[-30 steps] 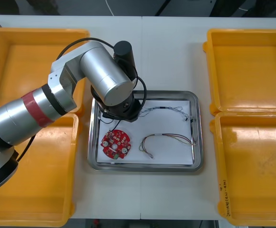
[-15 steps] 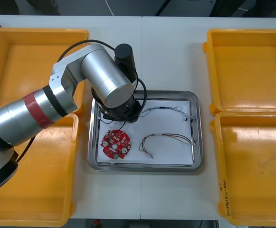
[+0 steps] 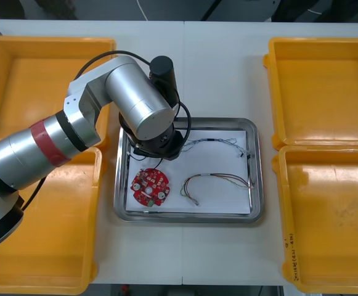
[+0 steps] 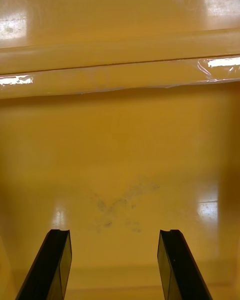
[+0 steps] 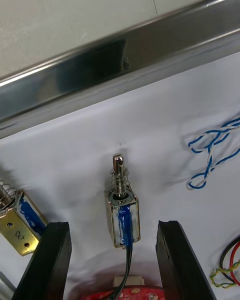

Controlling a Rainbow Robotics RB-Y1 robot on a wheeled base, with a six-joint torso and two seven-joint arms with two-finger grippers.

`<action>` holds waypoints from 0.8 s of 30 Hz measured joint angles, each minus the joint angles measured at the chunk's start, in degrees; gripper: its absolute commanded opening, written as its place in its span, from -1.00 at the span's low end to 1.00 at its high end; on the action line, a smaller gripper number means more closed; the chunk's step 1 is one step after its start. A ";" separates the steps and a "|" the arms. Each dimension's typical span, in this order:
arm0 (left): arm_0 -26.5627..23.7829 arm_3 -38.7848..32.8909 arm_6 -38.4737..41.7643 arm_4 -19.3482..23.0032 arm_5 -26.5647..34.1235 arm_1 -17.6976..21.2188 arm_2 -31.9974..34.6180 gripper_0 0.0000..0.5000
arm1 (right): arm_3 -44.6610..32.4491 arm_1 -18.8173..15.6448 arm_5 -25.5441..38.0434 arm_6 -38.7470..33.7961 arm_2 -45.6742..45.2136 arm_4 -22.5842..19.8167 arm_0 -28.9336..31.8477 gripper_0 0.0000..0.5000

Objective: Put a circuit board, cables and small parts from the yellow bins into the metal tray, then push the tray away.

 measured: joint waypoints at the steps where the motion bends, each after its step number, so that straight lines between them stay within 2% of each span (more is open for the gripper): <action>1: 0.00 -0.42 0.00 0.06 1.07 0.00 0.41 1.00 | 0.00 0.00 0.00 0.00 0.00 0.00 0.02 1.00; 13: 0.00 -7.51 0.00 0.39 15.29 0.10 13.44 1.00 | 0.00 0.00 0.00 0.00 0.00 -0.01 0.15 1.00; 19: 0.00 -10.83 0.00 1.85 21.46 1.47 18.18 1.00 | -0.11 -0.13 0.00 0.00 0.00 -0.37 0.16 1.00; 24: 0.00 -12.07 -0.04 3.52 22.78 3.59 22.19 1.00 | -1.30 -0.93 0.00 0.00 0.35 -1.61 0.15 1.00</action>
